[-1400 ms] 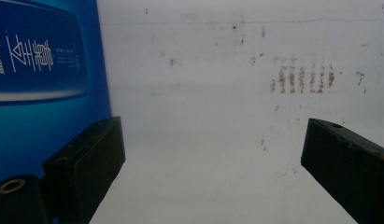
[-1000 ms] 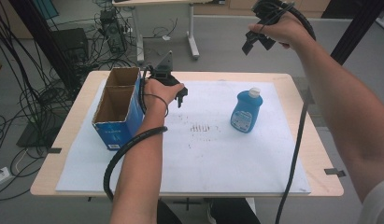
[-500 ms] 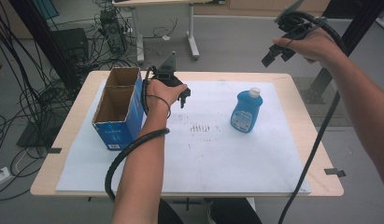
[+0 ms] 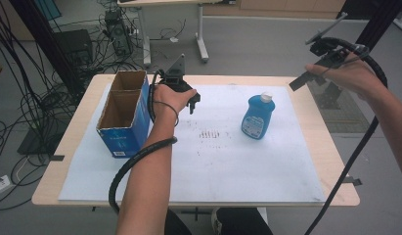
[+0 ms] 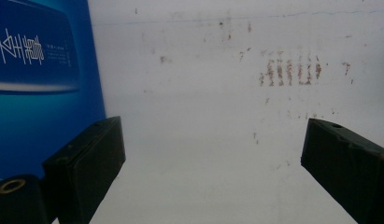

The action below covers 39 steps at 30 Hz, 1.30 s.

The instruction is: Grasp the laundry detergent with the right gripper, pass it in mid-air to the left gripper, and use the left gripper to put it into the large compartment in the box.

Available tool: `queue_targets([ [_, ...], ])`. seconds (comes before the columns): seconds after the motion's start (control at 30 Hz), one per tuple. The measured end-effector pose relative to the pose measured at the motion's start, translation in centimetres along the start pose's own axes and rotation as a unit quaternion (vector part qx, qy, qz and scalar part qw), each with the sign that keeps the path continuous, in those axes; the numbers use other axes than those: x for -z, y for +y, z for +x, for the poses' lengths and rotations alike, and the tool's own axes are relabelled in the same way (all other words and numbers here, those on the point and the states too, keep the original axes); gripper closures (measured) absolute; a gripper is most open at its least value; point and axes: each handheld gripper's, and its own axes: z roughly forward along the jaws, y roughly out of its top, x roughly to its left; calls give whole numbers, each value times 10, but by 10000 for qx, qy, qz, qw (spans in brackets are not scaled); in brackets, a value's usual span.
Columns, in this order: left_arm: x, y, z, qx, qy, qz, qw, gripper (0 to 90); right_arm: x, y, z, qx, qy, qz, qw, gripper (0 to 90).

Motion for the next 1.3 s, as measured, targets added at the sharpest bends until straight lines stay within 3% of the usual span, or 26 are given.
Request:
queue_targets([
  [0.27, -2, -1, 0, -50, -20, -22, 10000, 68, -16, -32, 2, 210, -4, -276, 9994, 49],
  [0.7, -8, -1, -2, -189, -82, -22, 9998, 69, -50, -59, 5, 496, -126, -714, 9961, 45],
  [0.97, -10, -2, -2, -205, -95, -39, 9997, 69, -80, -74, 8, 643, -85, -1038, 9925, 41],
  [1.3, -13, -1, -2, -239, -87, -37, 9997, 69, -117, -82, 10, 908, -136, -1465, 9849, 40],
])
